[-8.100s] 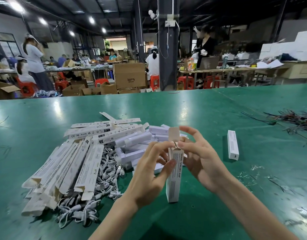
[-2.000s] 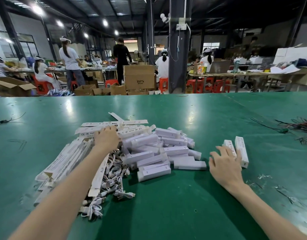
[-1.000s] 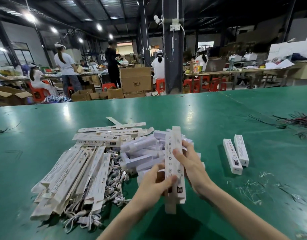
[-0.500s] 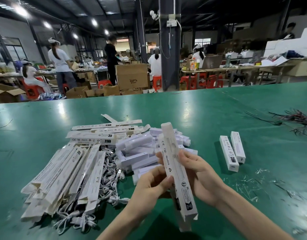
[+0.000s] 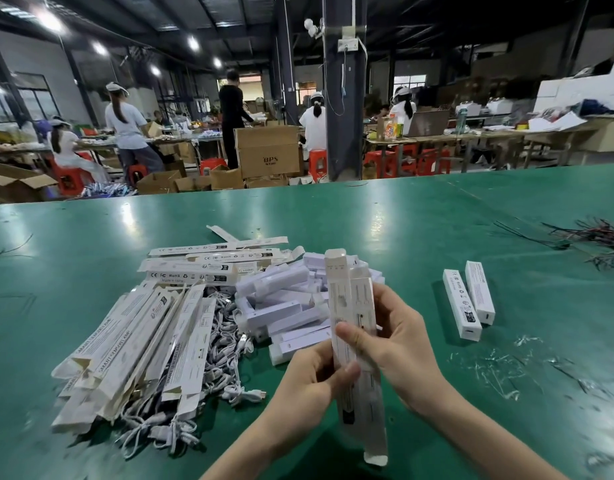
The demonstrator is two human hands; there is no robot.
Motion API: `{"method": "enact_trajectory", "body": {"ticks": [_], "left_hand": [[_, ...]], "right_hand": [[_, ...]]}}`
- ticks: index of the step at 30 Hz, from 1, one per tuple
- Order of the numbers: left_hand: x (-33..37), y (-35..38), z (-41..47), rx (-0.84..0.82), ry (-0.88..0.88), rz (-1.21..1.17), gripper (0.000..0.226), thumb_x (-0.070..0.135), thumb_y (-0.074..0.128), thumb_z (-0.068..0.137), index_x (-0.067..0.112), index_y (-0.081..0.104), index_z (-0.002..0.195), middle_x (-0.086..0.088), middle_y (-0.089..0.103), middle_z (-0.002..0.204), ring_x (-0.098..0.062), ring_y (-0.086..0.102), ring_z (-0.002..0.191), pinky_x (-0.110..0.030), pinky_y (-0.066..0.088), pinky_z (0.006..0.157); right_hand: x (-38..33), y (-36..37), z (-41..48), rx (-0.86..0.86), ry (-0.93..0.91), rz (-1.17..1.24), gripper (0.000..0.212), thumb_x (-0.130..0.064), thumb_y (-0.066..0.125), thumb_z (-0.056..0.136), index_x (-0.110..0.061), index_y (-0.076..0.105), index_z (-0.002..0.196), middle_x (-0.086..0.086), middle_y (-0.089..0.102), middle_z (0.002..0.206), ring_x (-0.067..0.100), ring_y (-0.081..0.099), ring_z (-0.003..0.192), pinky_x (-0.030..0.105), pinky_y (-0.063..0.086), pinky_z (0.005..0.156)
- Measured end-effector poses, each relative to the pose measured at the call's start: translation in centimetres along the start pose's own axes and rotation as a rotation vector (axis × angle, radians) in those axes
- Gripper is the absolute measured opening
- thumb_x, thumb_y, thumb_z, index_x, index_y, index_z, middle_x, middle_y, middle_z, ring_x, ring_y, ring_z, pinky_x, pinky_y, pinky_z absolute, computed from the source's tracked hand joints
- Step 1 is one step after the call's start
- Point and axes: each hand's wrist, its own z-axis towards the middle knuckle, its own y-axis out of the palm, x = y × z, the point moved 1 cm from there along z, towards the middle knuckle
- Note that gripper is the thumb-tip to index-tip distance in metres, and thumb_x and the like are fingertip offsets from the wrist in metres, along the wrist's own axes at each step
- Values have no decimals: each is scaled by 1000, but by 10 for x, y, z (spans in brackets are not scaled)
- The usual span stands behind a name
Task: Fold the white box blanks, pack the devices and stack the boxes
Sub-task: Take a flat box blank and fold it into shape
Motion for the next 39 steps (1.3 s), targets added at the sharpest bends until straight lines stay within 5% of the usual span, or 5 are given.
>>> {"method": "enact_trajectory", "body": {"ticks": [11,18,24,33,39], "left_hand": [[1,-3,-2,-120,-49,-255,60,29,71,77,6,52,129,-17,68,110,-34,66,94,-42,53,82],[0,-5,2,177,389,139,57,29,67,86,32,35,133,1,60,121,-29,60,113,-40,51,94],[11,-6,-1,313,844,369,54,26,57,96,41,28,140,17,48,136,-13,60,114,-33,55,90],[15,-6,-6,371,731,325,43,30,63,93,34,50,134,4,59,127,-12,62,111,-23,54,84],[16,-10,-3,409,665,189,39,15,65,87,40,64,117,10,62,125,-14,66,106,-23,56,78]], "right_hand": [[-10,-7,5,-213,314,401,41,-28,58,86,-26,55,127,13,68,118,28,65,109,54,49,91],[-31,-15,3,12,-471,-125,61,-22,69,85,-41,44,137,-9,67,103,11,67,82,24,56,71],[-9,-1,-6,-85,-514,-362,53,-17,66,86,-42,46,128,-19,57,118,6,63,96,23,51,82],[-6,3,-8,-329,-380,-365,58,-4,44,96,-33,34,145,-6,47,131,19,47,125,27,37,105],[-9,1,-5,-294,-292,-248,48,-14,50,96,-41,45,136,-11,60,120,19,57,111,40,51,89]]}}
